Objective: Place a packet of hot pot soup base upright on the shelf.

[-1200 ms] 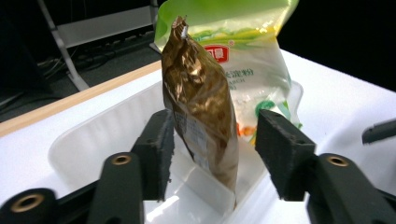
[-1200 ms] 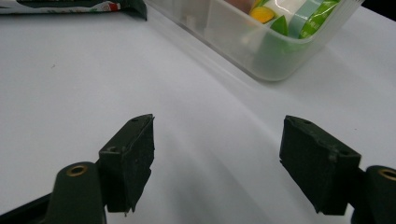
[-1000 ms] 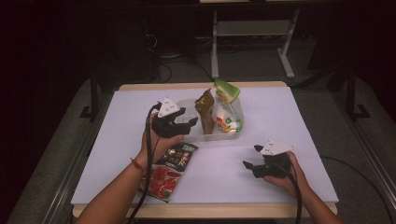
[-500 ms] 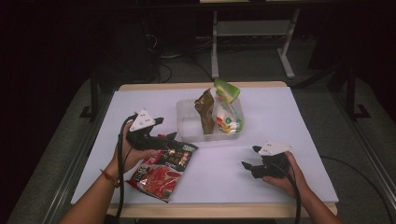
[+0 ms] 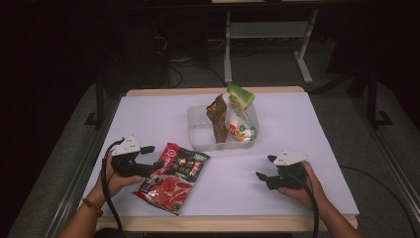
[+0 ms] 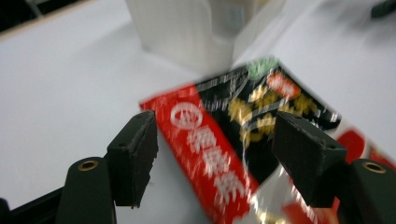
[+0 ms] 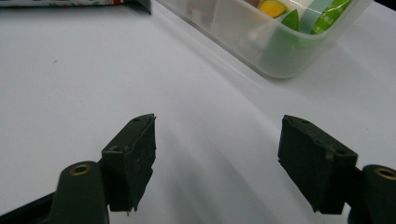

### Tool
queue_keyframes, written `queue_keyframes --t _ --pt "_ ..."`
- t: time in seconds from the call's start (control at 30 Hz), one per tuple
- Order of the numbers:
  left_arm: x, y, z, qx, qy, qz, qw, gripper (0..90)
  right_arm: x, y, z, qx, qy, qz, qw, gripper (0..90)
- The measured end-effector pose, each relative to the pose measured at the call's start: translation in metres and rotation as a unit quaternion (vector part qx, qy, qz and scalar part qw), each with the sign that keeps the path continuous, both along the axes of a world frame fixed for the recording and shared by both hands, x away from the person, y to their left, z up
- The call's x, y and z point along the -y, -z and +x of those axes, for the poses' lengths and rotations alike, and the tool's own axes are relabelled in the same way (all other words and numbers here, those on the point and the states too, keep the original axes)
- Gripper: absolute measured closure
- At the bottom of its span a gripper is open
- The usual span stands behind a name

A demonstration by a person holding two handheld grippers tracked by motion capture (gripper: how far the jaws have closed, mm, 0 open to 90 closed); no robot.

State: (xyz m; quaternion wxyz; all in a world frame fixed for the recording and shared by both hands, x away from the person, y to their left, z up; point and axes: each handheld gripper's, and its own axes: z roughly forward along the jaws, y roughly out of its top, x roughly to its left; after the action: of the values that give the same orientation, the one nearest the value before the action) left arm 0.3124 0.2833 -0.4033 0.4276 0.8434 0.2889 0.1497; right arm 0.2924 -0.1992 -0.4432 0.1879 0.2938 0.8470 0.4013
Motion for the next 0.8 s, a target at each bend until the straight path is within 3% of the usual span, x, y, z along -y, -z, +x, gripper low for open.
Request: queue_keyframes --t 0.2,0.27,0.33,0.4,0.57,0.67,0.73,0.8 --pt "-0.018 0.023 -0.008 -0.018 -0.011 0.029 0.9994 36.0 -0.007 0.0 0.004 -0.003 -0.014 0.005 0.9999 28.1" --pt "-0.025 0.028 -0.01 -0.029 -0.015 0.021 0.9993 36.3 -0.01 0.0 0.006 -0.005 -0.019 0.006 0.9998 28.1" --pt "-0.035 0.033 -0.012 -0.053 -0.02 -0.015 0.9983 35.9 -0.013 0.0 0.007 -0.005 -0.022 0.004 0.9997 28.0" --pt "-0.04 0.034 -0.014 -0.065 -0.022 -0.033 0.9971 35.1 -0.016 0.0 0.008 -0.007 -0.026 0.003 0.9996 27.8" --pt "-0.038 0.04 -0.019 -0.101 0.0 -0.063 0.9929 36.3 -0.019 0.0 0.009 -0.008 -0.031 0.003 0.9995 27.7" --pt "-0.035 0.039 -0.022 -0.111 0.016 -0.065 0.9916 39.0 -0.02 0.001 0.009 -0.009 -0.034 0.002 0.9994 27.7" --pt "-0.031 0.04 -0.024 -0.127 0.031 -0.065 0.9892 40.8 -0.021 0.001 0.009 -0.011 -0.035 0.004 0.9993 27.8" --pt "-0.026 0.041 -0.026 -0.131 0.033 -0.056 0.9892 37.1 -0.021 0.001 0.007 -0.012 -0.037 0.005 0.9992 27.8"
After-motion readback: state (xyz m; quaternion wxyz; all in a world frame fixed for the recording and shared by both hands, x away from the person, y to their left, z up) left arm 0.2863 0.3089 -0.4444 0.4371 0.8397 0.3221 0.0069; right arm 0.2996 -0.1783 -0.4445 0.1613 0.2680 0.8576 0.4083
